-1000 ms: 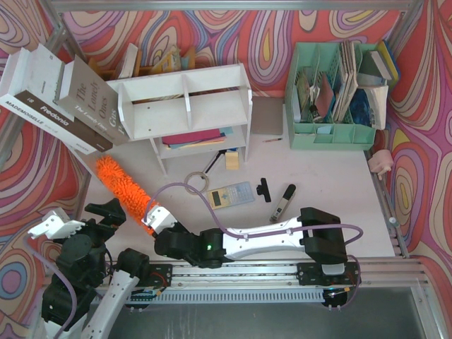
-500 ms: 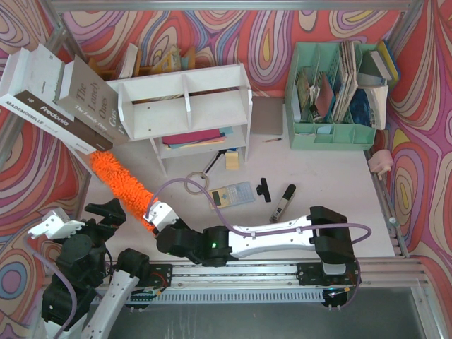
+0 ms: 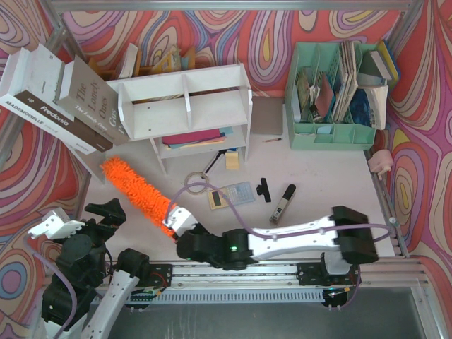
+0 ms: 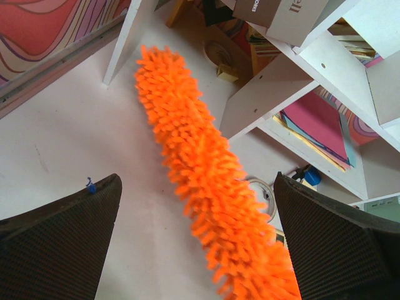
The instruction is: Dust the bookshelf with a duster
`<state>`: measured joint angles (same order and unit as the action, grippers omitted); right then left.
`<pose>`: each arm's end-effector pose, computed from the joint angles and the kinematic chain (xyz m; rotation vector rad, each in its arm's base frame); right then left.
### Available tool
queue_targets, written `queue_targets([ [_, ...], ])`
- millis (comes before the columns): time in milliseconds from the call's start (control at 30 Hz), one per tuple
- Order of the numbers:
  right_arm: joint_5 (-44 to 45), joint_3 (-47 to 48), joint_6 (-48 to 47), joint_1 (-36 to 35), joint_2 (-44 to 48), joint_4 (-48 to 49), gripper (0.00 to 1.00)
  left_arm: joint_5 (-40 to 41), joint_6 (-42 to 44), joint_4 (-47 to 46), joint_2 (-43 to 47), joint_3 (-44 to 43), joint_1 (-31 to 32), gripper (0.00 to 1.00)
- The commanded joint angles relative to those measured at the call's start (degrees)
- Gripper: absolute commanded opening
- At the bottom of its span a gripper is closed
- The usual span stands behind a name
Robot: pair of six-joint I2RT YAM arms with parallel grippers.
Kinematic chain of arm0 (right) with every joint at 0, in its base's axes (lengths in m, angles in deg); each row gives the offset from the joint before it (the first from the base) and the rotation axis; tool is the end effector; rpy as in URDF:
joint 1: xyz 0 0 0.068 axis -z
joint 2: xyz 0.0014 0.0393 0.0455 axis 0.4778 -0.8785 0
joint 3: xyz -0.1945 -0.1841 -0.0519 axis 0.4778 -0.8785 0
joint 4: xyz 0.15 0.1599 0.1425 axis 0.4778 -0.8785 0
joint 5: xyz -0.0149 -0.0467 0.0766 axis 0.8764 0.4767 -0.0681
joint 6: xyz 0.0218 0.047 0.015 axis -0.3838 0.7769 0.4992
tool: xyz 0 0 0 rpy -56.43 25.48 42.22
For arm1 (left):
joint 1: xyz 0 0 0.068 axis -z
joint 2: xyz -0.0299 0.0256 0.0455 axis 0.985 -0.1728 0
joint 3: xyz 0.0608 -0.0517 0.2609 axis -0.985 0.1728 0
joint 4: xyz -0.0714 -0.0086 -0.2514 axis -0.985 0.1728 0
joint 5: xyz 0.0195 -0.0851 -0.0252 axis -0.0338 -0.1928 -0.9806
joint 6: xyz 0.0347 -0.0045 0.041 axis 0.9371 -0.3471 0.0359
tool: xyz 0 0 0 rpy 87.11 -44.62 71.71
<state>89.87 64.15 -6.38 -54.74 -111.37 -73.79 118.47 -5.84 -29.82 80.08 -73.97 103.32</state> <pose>0.0642 0.3932 0.2574 -0.8758 1.9421 0.5022 -0.0044 0.0262 0.3224 -0.7274 1.5116 -0.2554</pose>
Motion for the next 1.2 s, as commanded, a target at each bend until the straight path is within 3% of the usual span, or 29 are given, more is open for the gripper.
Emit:
queue_targets([
  [0,6.59,-4.69,0.76,-1.84,13.09,-2.84,0.0,0.47,0.48,-0.66,0.84,0.25,0.29,0.98],
  [267,5.6,-10.32,2.15,-5.12,28.53,-16.14,0.0,0.83,0.38,-0.44,0.79,0.25,0.26,0.98],
  [600,6.25,-8.11,11.38,-5.7,40.56,-37.3,0.0,1.47,0.17,-0.2,0.83,0.25,0.27,0.98],
  [800,7.57,-5.84,11.6,-5.72,47.22,-39.59,0.0,1.4,0.17,-0.25,0.84,0.25,0.29,0.99],
  [1167,10.15,3.86,5.67,-5.74,50.49,-39.77,0.0,1.58,0.19,-0.24,0.8,0.25,0.29,0.99],
])
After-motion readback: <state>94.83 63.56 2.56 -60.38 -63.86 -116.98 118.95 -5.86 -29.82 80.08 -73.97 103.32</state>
